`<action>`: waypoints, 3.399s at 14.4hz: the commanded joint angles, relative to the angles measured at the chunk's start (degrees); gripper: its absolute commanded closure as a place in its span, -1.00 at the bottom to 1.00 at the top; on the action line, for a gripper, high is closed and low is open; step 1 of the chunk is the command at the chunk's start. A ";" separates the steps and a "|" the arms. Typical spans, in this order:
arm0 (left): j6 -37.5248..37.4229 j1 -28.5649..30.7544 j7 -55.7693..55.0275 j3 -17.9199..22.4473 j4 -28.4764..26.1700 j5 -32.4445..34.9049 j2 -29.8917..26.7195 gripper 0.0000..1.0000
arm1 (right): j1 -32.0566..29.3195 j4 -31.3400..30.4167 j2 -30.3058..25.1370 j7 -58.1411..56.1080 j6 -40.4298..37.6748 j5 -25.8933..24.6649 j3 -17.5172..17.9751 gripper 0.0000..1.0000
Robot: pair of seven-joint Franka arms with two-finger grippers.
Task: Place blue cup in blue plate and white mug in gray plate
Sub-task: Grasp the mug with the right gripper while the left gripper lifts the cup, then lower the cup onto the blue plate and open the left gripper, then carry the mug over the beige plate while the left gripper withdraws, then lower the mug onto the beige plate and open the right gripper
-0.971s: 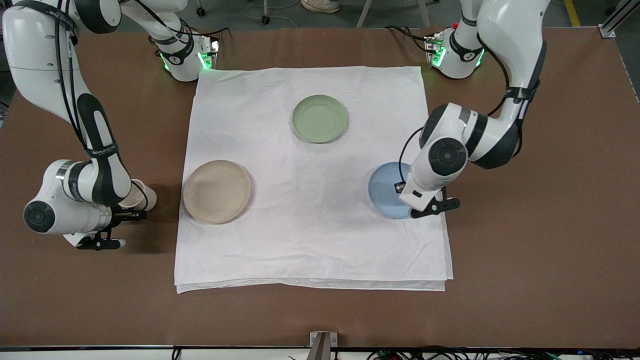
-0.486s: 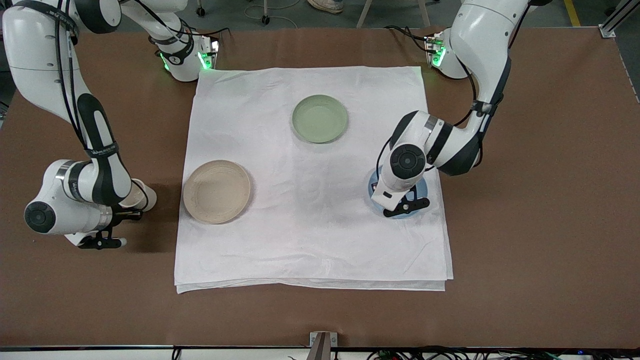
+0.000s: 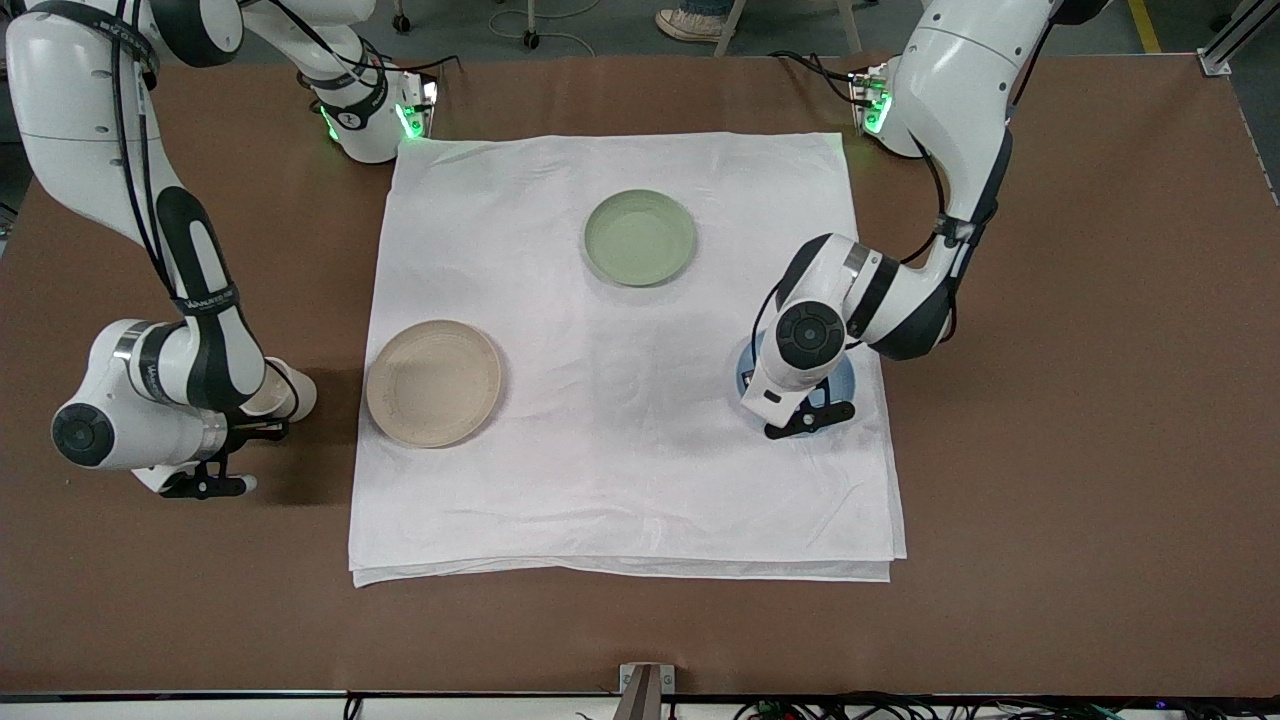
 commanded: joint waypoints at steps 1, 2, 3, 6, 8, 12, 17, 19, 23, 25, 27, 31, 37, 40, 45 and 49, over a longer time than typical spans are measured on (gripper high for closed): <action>-0.22 -0.14 0.12 0.05 1.03 0.88 0.25 0.72 | 0.86 0.74 -1.86 -0.81 -4.84 0.23 0.46 0.93; -0.22 -0.05 0.38 0.05 1.03 0.88 0.25 0.27 | 1.39 1.53 -2.64 -0.90 -6.69 0.23 0.46 0.93; -0.22 -0.05 0.38 -0.04 1.03 0.88 0.16 -0.11 | 1.57 1.89 -4.04 -1.16 -8.01 0.23 0.46 0.93; -0.39 0.38 1.34 -0.04 1.21 0.88 -0.80 -0.74 | 3.58 2.33 -6.60 -2.22 -10.39 0.23 0.46 0.94; -1.62 1.00 3.45 -0.04 1.73 0.53 -3.43 -0.75 | 5.51 2.42 -6.78 -2.22 -11.36 0.75 0.99 0.94; -10.39 2.31 8.36 0.05 1.74 -0.70 -12.21 -0.85 | 12.36 2.24 -6.78 2.94 -11.28 1.63 2.04 0.94; -28.32 11.00 29.08 0.05 0.69 -3.16 -26.79 -0.89 | 20.72 1.72 -6.26 13.16 -7.15 1.72 1.96 0.94; -29.66 14.78 33.32 0.05 -1.68 -3.25 -32.77 -0.99 | 21.43 1.54 -6.00 15.00 -5.48 1.72 2.04 0.94; -29.49 21.64 39.21 0.22 -4.24 -3.16 -39.56 -0.99 | 21.78 -0.21 -4.85 15.27 -4.60 1.63 1.96 0.94; -29.22 25.33 42.03 0.22 -4.15 -3.16 -41.06 -0.99 | 21.70 -3.71 -5.02 15.27 -1.89 1.63 1.96 0.92; -28.87 27.54 43.27 0.31 -3.89 -2.64 -41.76 -0.99 | 21.61 -6.10 -5.03 15.88 2.24 1.63 1.96 0.92; -24.58 28.07 43.45 0.40 -3.01 0.08 -41.07 -0.99 | 21.87 -6.20 -5.03 18.53 2.87 1.63 2.04 0.92; -22.46 27.98 43.54 0.22 2.00 -0.09 -36.67 -0.99 | 20.91 -5.41 -6.60 22.81 0.86 1.63 1.69 -1.00; -19.21 28.07 43.45 0.22 2.00 -0.61 -36.58 -0.99 | 20.91 -1.03 -9.06 24.41 -7.46 1.37 1.60 -1.00; -19.03 28.16 43.54 0.22 2.00 -0.61 -36.23 -0.99 | 20.21 14.07 -11.18 24.41 -23.46 0.93 -0.85 -1.00; -19.03 28.07 43.54 0.22 2.00 -0.70 -36.23 -0.99 | 17.49 22.27 -12.75 22.57 -27.01 0.58 -3.84 -1.00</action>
